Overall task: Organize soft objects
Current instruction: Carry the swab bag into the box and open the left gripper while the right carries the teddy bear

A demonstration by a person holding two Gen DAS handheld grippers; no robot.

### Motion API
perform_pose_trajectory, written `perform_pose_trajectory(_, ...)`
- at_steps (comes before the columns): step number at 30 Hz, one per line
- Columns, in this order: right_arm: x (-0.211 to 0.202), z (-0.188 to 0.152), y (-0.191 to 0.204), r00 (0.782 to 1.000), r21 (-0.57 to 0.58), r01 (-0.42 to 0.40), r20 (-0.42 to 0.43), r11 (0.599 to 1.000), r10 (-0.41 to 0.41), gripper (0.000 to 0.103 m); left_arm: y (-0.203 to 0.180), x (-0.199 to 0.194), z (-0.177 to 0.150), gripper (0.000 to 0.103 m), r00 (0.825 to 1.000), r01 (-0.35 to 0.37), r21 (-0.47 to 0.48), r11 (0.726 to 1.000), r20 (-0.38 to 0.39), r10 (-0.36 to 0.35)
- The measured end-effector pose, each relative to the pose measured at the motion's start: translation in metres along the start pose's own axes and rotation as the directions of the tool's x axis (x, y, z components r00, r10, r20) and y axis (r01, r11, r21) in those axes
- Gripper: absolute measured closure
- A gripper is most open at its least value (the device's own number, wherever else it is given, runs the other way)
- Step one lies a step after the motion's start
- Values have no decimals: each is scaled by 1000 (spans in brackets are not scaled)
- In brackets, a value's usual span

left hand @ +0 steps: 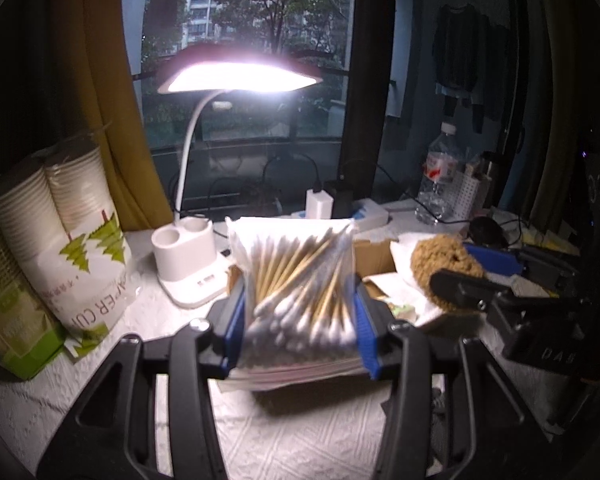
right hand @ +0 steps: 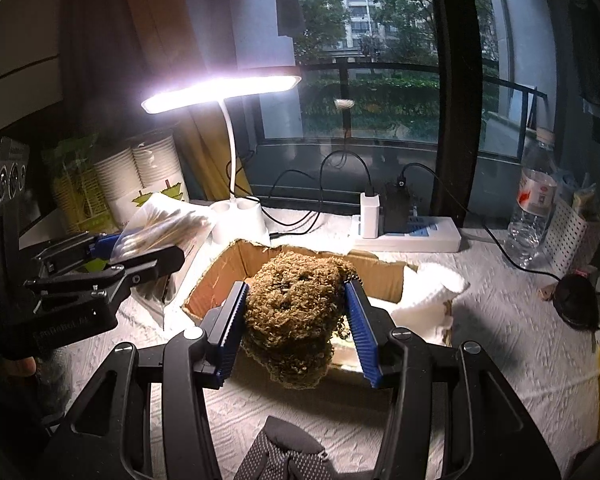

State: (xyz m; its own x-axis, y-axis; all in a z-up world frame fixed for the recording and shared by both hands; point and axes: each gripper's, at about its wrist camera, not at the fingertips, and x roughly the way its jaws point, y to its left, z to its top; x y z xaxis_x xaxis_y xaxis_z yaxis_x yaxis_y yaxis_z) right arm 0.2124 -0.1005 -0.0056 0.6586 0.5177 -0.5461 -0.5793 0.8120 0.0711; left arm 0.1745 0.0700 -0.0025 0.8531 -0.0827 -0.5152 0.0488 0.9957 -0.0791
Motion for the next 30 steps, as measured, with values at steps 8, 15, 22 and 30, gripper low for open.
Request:
perform_pose_trajectory(8, 24, 5, -5, 1000, 16, -2, -8, 1000, 2, 51, -1, 29, 1, 55, 1000, 9, 6, 1000, -8, -8)
perform_pose_trajectory(15, 54, 3, -16, 999, 45, -1, -43, 999, 3, 51, 1, 63, -7, 55, 998, 19, -7, 1000, -61, -20)
perform_pose_trajectory(22, 79, -2, -22, 996, 60, -15, -84, 998, 20, 51, 8, 90, -15, 55, 993, 13, -29, 1000, -114, -16)
perform_pose_trajectory(30, 99, -8, -29, 992, 91, -35, -117, 995, 45, 51, 12, 107, -22, 54, 985, 7, -45, 999, -175, -14)
